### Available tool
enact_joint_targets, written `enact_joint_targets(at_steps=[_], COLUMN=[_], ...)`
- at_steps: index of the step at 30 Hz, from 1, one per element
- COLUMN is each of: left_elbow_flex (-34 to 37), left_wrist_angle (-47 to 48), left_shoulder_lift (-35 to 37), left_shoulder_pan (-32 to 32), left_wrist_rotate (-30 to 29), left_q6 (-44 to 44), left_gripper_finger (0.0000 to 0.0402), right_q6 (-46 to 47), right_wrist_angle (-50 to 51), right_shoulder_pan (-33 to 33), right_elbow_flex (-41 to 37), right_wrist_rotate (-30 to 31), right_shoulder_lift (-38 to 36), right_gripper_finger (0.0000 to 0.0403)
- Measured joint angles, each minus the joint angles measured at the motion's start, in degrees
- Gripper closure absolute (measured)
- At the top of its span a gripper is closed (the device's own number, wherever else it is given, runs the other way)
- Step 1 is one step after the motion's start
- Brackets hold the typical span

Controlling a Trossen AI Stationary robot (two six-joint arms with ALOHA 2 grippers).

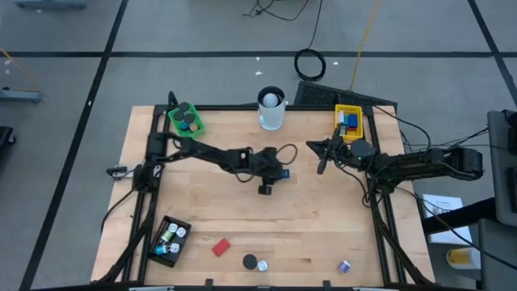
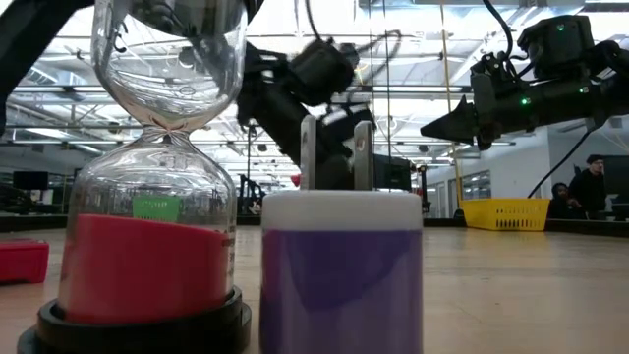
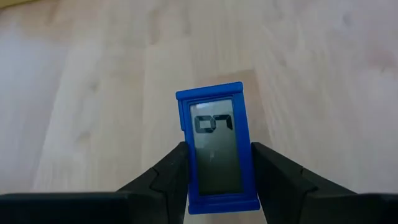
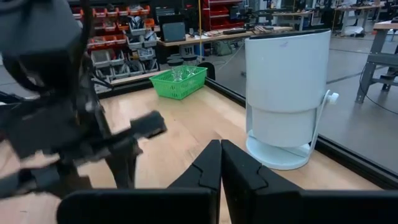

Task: Pick & Place Office items
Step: Put the blue digital clock into the yellow bin

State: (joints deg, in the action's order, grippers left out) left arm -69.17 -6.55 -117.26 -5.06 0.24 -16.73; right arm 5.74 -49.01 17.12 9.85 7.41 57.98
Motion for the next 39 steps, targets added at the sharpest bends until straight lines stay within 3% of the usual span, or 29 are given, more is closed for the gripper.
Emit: enact_joint_targets(at_steps=[5,12,20,24,27,31,36,39], left_elbow_flex=[-7.65,-12.96,-12.76,-12.23,-7.93,2.24,20.20,30.43], left_wrist_angle=[5.57,8.19,14.02,22.99,27.08,20.23,-2.80,-21.36], left_shoulder_lift=[-5.61,-9.35,-5.82,-1.65,1.82,7.93,14.73,18.09], left_shoulder_pan=[-0.04,0.17,1.07,1.42,2.47,3.29,2.17,1.37], left_wrist_rotate=[-0.02,0.64,-4.24,-5.01,-7.07,-5.18,1.17,1.42], left_q6=[-7.71,-8.15,-6.79,-5.54,-6.11,-4.70,-0.03,4.28], left_gripper_finger=[0.0245,0.0238,0.0152,0.0142,0.0178,0.0266,0.0376,0.0392], right_q6=[0.00,0.00,0.00,0.00,-0.04,0.23,0.66,0.64], right_wrist_angle=[0.37,0.59,1.25,1.86,3.03,4.28,4.40,3.05], right_shoulder_pan=[0.00,0.00,0.00,0.00,0.00,0.00,-0.74,-1.90], right_elbow_flex=[0.00,0.00,0.00,0.00,0.00,0.00,0.00,0.00], right_wrist_rotate=[0.00,-0.02,-0.02,-0.02,-0.02,-0.02,-0.04,-0.04], right_shoulder_lift=[0.00,0.00,0.00,0.00,0.00,0.00,0.00,0.02], right_gripper_finger=[0.0402,0.0402,0.0402,0.0402,0.0402,0.0402,0.0402,0.0401])
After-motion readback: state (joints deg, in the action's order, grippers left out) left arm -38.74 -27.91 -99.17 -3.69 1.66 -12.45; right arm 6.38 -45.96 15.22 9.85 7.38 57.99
